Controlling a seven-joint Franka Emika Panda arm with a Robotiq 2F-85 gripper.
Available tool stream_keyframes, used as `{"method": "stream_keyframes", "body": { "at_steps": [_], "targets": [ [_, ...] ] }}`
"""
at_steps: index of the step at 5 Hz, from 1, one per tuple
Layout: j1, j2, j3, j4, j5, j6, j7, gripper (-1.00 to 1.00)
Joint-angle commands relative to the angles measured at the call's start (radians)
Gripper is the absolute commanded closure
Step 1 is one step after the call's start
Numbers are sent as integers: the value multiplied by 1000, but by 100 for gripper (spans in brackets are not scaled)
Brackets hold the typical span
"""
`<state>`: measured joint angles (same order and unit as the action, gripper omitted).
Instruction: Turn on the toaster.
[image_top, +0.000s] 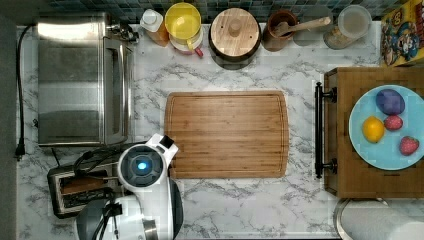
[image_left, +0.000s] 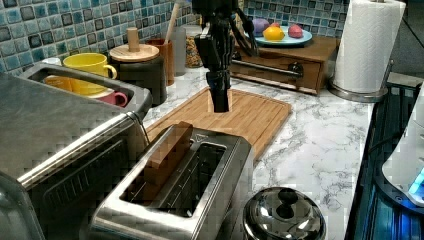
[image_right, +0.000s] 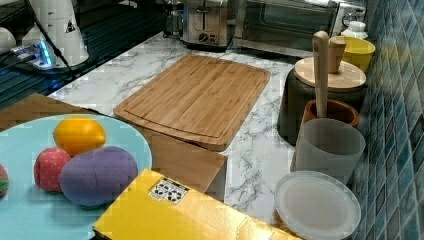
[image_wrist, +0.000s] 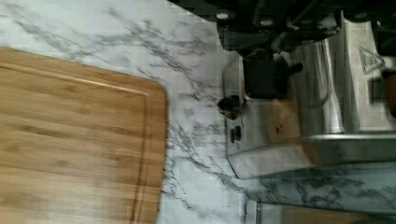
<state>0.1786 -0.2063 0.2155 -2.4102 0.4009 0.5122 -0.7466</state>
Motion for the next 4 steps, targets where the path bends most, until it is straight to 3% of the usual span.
{"method": "stream_keyframes", "body": {
  "at_steps": [1,4],
  "targets": [
    [35,39,14,-10,39,99,-100,100],
    [37,23,14,-22,100,131,-99,100]
  ]
}}
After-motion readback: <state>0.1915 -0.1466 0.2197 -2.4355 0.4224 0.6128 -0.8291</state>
